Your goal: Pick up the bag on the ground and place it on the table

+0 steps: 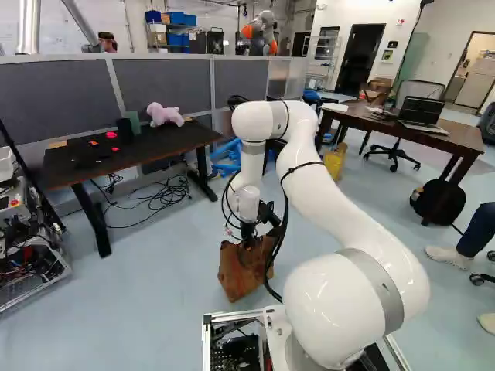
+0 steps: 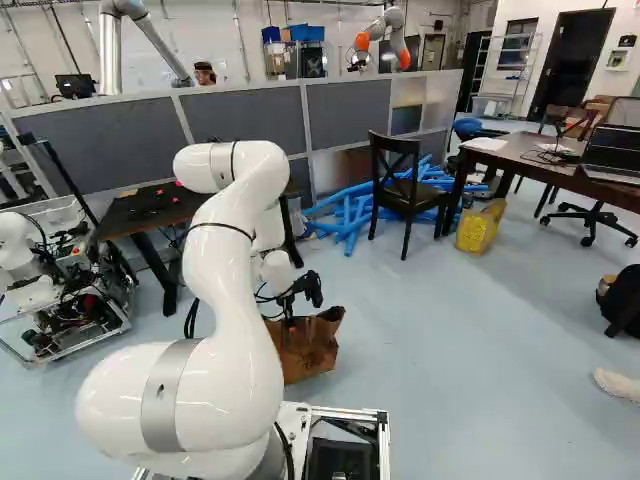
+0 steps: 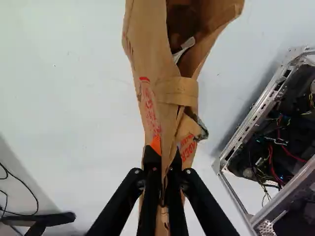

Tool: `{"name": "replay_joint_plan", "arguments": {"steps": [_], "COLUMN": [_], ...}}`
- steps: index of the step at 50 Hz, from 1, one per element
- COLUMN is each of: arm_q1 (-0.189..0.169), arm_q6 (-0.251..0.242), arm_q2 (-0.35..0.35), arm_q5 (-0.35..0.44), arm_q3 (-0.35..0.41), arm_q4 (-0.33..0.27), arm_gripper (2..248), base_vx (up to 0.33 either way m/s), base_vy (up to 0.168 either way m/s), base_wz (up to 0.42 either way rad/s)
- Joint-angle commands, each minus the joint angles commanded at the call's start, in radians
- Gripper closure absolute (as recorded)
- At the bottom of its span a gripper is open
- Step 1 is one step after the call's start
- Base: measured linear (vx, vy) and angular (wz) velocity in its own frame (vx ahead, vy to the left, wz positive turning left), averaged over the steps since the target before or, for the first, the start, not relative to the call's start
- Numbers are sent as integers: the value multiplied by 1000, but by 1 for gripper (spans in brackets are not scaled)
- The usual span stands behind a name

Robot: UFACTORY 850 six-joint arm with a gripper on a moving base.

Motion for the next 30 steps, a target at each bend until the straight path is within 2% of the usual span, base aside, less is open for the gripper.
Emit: {"name": "replay_joint_plan", "arguments": {"steps": [30], "arm_q1": [0], "arm_q6": [0], "arm_q2": [121], "arm_q5": [-1], "arm_q3": [90], "arm_q4": [-73], "arm_gripper": [229], "base_vx": [0], "base_vy": [0], "base_wz": [0]}}
